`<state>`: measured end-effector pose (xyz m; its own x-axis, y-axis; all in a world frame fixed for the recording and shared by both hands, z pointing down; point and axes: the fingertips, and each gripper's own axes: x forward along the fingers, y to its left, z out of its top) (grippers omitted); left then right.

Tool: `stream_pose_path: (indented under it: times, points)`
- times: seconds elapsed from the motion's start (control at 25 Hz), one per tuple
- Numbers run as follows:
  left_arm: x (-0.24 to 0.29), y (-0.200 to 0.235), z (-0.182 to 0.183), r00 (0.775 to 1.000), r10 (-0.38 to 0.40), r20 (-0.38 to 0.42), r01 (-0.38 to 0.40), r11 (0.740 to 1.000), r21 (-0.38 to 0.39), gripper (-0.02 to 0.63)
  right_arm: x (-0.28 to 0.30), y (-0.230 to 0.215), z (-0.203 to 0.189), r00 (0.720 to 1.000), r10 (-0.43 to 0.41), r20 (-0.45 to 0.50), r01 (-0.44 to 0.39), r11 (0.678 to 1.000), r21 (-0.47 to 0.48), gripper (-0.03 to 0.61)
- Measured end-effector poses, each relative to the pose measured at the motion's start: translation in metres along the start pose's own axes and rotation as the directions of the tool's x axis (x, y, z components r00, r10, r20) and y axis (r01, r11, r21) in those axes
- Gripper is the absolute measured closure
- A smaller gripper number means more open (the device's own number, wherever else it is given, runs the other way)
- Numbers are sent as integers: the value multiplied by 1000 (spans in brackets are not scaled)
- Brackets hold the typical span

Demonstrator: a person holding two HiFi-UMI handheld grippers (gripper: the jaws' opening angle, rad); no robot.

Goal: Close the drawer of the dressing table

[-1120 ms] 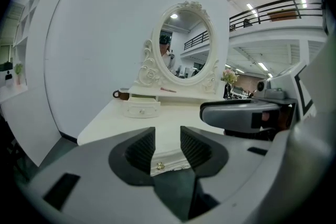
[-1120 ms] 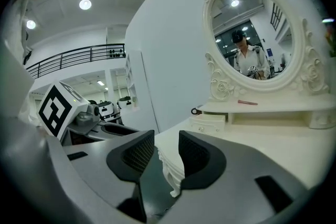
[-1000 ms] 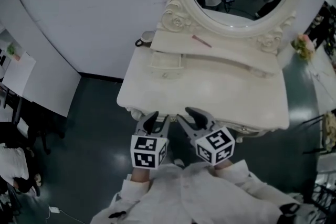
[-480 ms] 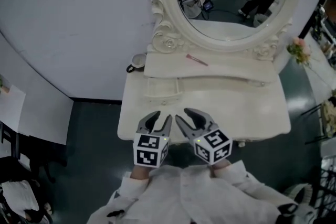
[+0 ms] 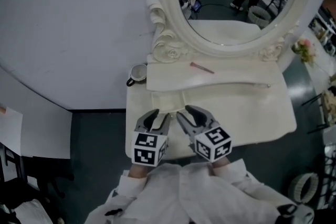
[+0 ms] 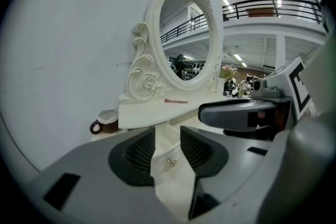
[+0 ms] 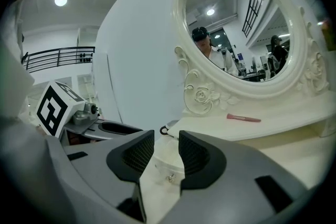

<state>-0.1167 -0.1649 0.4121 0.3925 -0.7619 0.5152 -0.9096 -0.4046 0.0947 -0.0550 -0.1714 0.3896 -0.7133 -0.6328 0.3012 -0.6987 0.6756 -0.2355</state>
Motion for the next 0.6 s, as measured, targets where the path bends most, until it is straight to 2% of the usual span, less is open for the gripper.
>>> stream_pose_path:
  times: [0.32,0.6]
  points:
    - [17,27,3,996,-90,-28,90,995,30,483,30,-4,-2,997,-79,-6,80,996,37,457]
    - [27,31,2,986,-163,-21,163,986,38,483,35,-8,-6,988,-150,-27,150,988,38,456]
